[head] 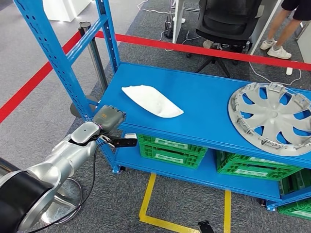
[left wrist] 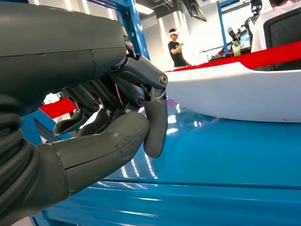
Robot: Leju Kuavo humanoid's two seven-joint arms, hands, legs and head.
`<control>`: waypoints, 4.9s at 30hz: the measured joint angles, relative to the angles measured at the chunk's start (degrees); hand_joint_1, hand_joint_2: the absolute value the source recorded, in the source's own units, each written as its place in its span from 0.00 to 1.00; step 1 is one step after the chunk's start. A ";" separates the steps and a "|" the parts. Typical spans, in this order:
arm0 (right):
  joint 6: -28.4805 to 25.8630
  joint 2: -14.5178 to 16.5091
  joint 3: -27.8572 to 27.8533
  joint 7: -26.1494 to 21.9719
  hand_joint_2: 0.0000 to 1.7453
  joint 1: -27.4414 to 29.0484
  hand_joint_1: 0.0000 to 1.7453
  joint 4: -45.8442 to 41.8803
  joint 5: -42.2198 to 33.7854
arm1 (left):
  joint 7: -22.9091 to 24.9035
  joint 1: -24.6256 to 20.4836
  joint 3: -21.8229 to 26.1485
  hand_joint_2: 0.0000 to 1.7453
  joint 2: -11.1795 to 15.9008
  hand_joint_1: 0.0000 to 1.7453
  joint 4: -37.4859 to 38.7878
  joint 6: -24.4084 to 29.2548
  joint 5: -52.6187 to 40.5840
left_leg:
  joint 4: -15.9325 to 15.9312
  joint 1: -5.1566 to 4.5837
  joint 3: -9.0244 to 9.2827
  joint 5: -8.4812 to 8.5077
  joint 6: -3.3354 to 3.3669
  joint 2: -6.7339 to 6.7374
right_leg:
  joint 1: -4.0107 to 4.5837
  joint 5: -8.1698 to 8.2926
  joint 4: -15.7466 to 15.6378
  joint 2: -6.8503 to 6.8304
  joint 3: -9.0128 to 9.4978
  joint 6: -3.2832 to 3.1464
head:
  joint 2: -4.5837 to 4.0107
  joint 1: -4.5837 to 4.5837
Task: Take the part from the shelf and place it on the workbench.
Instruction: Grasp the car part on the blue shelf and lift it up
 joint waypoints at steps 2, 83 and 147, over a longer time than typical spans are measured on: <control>0.00 0.00 0.00 0.00 0.00 0.00 0.00 0.00 -0.05 | 0.01 0.00 0.00 1.00 0.00 0.71 0.00 0.03 -0.05 | 0.00 0.00 0.00 0.00 0.00 0.00 | 0.00 0.00 0.00 0.00 0.00 0.00 | 0.00 0.00; -0.63 0.07 2.38 0.35 0.00 0.10 0.00 0.02 -1.26 | -5.27 -1.52 -4.40 1.00 -6.36 0.94 0.13 8.76 -4.36 | 0.00 0.00 0.04 0.00 0.00 0.00 | -0.01 0.02 0.00 0.01 0.02 0.01 | 0.00 0.01; -1.42 0.03 2.34 -0.78 0.00 0.85 0.00 0.02 -3.22 | -4.32 -2.14 -5.26 1.00 -7.70 0.00 0.12 3.43 -2.29 | 0.00 0.00 0.05 0.00 0.00 0.00 | -0.01 0.01 0.00 0.01 0.02 0.01 | 0.00 0.00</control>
